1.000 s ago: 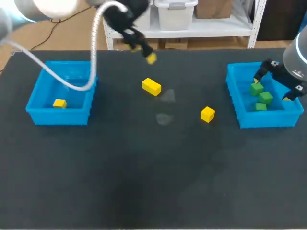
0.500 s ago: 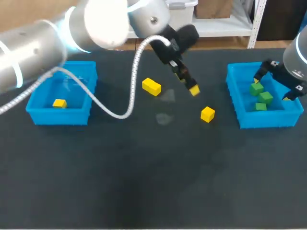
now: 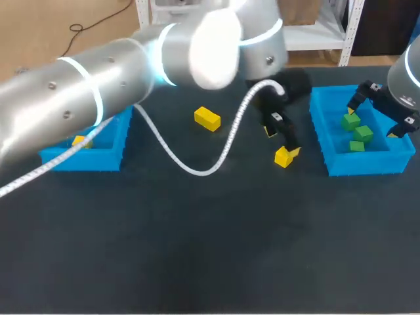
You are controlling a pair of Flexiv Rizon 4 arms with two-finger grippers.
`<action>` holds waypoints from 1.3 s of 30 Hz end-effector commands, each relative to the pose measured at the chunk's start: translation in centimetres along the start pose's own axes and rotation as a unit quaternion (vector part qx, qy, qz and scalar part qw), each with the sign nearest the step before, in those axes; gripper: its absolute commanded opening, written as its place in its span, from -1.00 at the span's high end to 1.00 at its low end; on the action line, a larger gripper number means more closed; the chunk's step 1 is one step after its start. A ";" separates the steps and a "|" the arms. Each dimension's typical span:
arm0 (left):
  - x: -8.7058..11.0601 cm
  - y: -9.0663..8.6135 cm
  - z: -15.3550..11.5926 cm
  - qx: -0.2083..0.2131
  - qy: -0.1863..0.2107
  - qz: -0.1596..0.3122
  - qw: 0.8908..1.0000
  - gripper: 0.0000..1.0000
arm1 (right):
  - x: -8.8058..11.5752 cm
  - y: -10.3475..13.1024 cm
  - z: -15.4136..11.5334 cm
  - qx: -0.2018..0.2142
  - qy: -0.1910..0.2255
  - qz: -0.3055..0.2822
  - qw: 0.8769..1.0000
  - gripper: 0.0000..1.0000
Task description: Put the green cubes in the right bin and the yellow cubes in the left bin.
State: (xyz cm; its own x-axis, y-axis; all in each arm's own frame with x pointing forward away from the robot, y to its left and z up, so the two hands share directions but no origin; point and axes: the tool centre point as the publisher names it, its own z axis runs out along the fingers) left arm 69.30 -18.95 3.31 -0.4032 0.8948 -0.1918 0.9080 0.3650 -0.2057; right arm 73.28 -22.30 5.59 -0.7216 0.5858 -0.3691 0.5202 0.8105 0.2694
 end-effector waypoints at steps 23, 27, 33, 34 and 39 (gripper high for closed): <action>-0.3 0.6 4.0 -0.100 0.077 -0.027 0.992 1.00 | 0.2 -0.2 0.0 -0.002 -0.005 0.001 1.000 -1.00; -0.1 0.9 3.4 -0.096 0.074 -0.029 0.992 1.00 | 0.2 -0.2 0.0 -0.002 -0.005 0.001 1.000 -1.00; 0.4 1.8 2.2 -0.090 0.064 -0.037 0.993 1.00 | 0.2 -0.2 0.0 -0.002 -0.005 0.001 1.000 -1.00; 0.4 1.8 1.6 -0.086 0.056 -0.037 0.994 1.00 | 0.2 -0.2 0.0 -0.002 -0.005 0.001 1.000 -1.00; 0.6 2.8 -3.3 -0.073 -0.007 -0.044 0.996 1.00 | 0.2 -0.2 0.0 -0.002 -0.005 0.001 1.000 -1.00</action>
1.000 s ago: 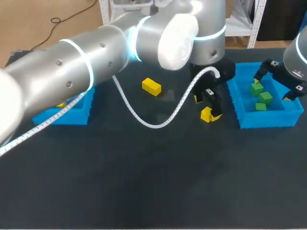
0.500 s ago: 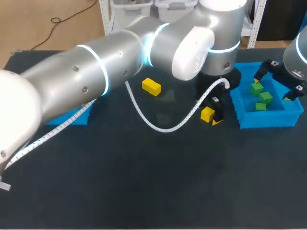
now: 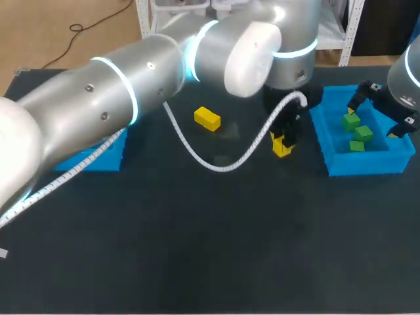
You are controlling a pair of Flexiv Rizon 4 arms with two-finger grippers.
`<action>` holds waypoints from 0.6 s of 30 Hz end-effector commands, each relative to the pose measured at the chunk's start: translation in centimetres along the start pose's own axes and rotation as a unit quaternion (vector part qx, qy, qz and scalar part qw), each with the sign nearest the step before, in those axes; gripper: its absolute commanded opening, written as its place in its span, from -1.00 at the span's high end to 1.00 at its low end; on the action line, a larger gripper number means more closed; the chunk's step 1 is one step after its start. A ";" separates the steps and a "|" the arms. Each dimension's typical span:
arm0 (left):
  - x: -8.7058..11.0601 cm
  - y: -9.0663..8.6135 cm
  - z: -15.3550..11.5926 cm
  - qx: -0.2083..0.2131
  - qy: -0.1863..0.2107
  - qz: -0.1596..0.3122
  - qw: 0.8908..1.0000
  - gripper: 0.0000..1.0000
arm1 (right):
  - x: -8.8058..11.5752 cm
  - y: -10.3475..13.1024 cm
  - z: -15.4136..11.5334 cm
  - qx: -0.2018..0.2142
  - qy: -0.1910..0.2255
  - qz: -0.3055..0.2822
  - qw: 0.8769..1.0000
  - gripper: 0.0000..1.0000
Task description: Put the green cubes in the right bin and the yellow cubes in the left bin.
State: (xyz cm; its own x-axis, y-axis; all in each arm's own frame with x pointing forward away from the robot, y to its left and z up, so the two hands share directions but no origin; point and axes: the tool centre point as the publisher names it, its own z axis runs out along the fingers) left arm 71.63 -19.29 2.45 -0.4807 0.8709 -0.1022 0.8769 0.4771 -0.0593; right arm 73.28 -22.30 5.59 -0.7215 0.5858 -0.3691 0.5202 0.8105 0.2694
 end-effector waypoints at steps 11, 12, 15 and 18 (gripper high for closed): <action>12.0 12.5 -16.3 -0.006 -0.210 -0.170 0.963 1.00 | 0.2 -0.2 0.0 -0.002 -0.005 0.001 1.000 -1.00; 13.5 13.5 -16.7 -0.016 -0.210 -0.186 0.960 1.00 | 0.2 -0.2 0.0 -0.002 -0.005 0.001 1.000 -1.00; 18.2 16.3 -17.0 -0.032 -0.203 -0.238 0.949 1.00 | 0.2 -0.2 0.0 -0.002 -0.005 0.001 1.000 -1.00; 22.6 18.2 -16.4 -0.050 -0.185 -0.281 0.940 1.00 | 0.2 -0.2 0.0 -0.002 -0.005 0.001 1.000 -1.00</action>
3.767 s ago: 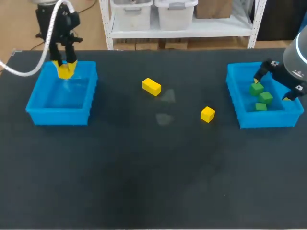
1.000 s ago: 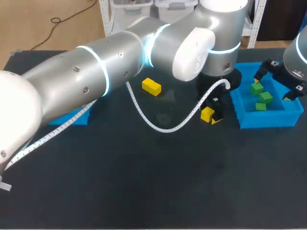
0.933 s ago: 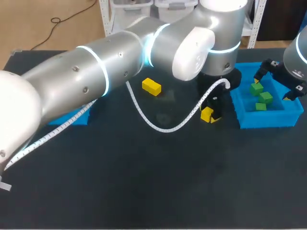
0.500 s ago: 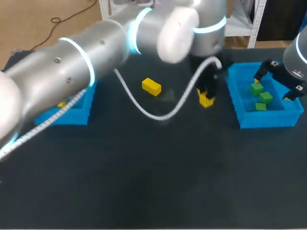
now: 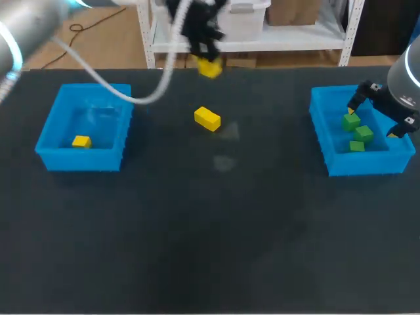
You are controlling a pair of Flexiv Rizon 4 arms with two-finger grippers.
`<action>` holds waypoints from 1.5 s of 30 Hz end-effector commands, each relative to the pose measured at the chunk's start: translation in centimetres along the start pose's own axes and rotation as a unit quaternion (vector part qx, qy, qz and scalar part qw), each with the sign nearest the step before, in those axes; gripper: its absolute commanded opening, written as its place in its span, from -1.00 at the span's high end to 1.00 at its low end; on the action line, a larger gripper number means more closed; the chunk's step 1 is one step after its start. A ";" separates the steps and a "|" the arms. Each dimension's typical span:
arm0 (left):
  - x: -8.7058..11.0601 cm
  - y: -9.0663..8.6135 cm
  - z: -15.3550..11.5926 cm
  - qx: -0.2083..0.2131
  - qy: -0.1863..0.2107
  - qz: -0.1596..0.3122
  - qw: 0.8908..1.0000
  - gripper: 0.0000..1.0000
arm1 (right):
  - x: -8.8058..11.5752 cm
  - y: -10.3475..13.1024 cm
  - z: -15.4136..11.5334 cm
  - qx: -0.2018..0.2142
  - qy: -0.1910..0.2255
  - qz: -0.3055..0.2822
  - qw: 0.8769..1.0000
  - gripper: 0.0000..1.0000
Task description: Put the green cubes in the right bin and the yellow cubes in the left bin.
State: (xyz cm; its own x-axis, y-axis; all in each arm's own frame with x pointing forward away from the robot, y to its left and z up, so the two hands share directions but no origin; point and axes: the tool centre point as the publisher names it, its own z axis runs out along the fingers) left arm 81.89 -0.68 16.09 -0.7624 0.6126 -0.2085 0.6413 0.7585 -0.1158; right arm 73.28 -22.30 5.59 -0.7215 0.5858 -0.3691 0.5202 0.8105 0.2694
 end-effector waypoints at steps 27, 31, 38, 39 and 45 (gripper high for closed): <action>16.7 12.2 -7.6 -0.107 -0.098 -0.088 0.986 -1.00 | 0.2 -0.2 0.0 -0.002 -0.005 0.001 1.000 -1.00; 12.9 11.2 -9.4 -0.098 -0.121 -0.012 0.988 -1.00 | 0.2 -0.2 0.0 -0.002 -0.005 0.001 1.000 -1.00; 6.8 8.2 -8.5 -0.054 -0.100 0.087 0.990 -1.00 | 0.2 -0.2 0.0 -0.002 -0.005 0.001 1.000 -1.00; 5.9 7.8 -8.2 -0.051 -0.096 0.094 0.990 -1.00 | 0.2 -0.2 0.0 -0.002 -0.005 0.001 1.000 -1.00; 1.0 6.4 -6.8 -0.001 -0.106 0.070 0.992 -1.00 | 0.2 -0.2 0.0 -0.002 -0.005 0.001 1.000 -1.00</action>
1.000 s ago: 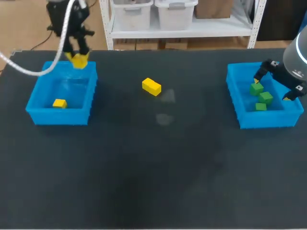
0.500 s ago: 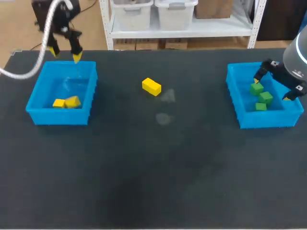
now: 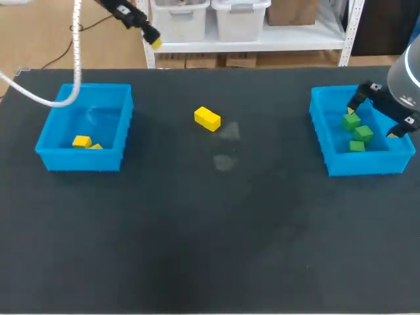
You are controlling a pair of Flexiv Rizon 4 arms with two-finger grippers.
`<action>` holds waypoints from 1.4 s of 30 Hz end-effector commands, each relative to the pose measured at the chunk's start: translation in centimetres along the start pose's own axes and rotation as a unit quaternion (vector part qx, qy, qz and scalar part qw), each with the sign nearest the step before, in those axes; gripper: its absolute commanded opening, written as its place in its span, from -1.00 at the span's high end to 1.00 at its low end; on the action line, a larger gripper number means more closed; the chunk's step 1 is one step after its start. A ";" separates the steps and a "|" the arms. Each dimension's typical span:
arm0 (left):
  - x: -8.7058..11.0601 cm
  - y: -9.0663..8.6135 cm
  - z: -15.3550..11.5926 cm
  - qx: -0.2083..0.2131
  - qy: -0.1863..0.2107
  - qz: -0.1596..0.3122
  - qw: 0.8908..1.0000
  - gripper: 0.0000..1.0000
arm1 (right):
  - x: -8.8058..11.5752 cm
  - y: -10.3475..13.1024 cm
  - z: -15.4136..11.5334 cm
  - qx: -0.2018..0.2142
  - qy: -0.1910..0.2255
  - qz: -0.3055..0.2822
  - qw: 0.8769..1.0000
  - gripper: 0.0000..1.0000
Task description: Put the green cubes in the right bin and the yellow cubes in the left bin.
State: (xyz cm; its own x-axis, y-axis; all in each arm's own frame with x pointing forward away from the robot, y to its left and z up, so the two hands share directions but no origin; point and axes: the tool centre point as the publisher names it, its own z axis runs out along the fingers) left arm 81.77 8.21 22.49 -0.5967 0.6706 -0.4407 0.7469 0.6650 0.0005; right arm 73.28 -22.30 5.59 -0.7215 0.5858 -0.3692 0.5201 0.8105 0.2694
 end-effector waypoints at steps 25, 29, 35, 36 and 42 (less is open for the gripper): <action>-1.7 -1.0 8.0 0.123 0.120 0.198 0.965 -1.00 | 0.2 -0.2 0.0 -0.002 -0.005 0.001 1.000 -1.00; -2.0 -2.4 9.3 0.145 0.138 0.272 0.941 -1.00 | 0.2 -0.2 0.0 -0.002 -0.005 0.001 1.000 -1.00; -1.7 -4.2 11.2 0.159 0.197 0.392 0.884 -1.00 | 0.2 -0.2 0.0 -0.002 -0.005 0.001 1.000 -1.00; -1.7 -4.4 11.5 0.157 0.205 0.412 0.874 -1.00 | 0.2 -0.2 0.0 -0.002 -0.005 0.001 1.000 -1.00; -2.0 -5.1 12.9 0.149 0.248 0.502 0.815 -1.00 | 0.2 -0.2 0.0 -0.002 -0.005 0.001 1.000 -1.00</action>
State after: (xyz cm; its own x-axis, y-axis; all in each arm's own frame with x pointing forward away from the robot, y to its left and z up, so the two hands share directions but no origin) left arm 82.02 0.08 11.84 0.1200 0.9757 -0.1833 0.9927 -0.1204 0.0086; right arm 73.28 -22.30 5.59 -0.7215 0.5858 -0.3692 0.5201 0.8105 0.2694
